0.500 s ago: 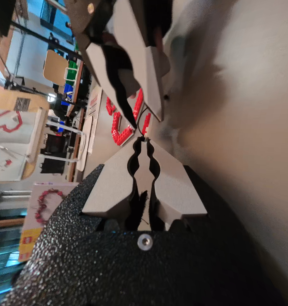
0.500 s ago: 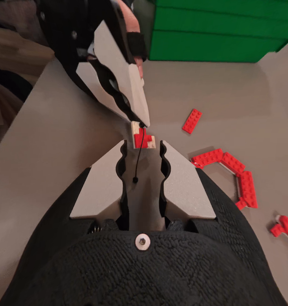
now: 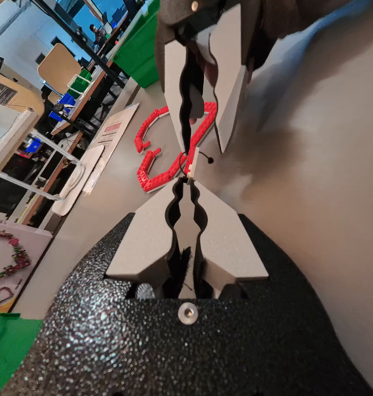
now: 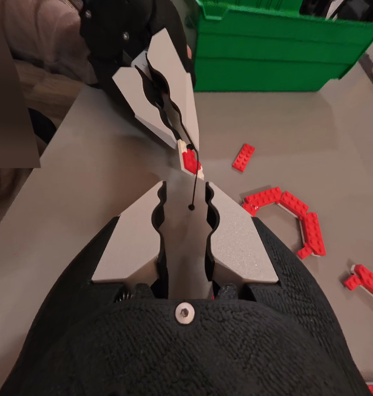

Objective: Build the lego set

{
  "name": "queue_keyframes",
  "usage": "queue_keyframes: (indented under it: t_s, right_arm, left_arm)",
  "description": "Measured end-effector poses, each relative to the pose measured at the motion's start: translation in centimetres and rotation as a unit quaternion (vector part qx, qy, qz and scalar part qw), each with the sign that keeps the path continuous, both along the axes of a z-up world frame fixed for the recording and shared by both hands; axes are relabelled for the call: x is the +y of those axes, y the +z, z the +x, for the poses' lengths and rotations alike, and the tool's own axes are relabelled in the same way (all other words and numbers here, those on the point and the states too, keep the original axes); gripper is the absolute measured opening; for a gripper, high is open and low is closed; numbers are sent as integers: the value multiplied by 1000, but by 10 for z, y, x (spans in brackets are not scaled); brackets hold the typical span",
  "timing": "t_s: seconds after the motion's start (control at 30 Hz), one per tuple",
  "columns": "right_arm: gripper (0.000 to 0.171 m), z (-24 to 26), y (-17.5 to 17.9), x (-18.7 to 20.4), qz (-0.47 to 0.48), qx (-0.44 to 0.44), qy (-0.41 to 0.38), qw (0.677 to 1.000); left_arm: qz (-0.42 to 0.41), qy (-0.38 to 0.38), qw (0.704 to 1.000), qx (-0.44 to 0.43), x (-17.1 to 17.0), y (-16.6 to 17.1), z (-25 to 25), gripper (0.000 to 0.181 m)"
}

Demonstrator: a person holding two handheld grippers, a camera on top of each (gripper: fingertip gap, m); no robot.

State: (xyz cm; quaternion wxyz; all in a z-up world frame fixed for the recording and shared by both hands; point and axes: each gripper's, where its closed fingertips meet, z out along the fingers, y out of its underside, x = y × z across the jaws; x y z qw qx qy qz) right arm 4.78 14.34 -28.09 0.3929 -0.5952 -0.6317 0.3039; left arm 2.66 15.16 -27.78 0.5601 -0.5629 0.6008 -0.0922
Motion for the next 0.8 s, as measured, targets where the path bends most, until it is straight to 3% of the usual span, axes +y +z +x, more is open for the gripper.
queue_keyframes:
  t_s: [0.1, 0.3, 0.37, 0.43, 0.47, 0.7, 0.8]
  right_arm:
    - [36, -8, 11, 0, 64, 22, -6, 998]
    - [5, -13, 24, -2, 175, 29, -11, 984]
    - [4, -11, 25, 1, 179, 21, -30, 983]
    - [4, -6, 19, 9, 209, -16, -56, 976]
    - [4, -4, 14, 12, 223, -39, -66, 972]
    - [4, -2, -8, 15, 256, -132, -114, 951]
    - [5, 3, -11, 19, 252, -151, -145, 945]
  left_arm:
    - [-27, -21, 999, -42, -4, 12, 4, 5]
    - [-49, -77, 992, -83, -16, 27, 9, 6]
    - [-31, -56, 993, -100, -11, 31, 8, 13]
    - [-16, -48, 995, -85, -10, 28, 9, 51]
    - [-13, -49, 996, -68, -11, 24, 10, 55]
    - [134, -49, 987, 68, -3, 6, 18, 13]
    - [219, -50, 967, 124, 3, 0, 24, 9]
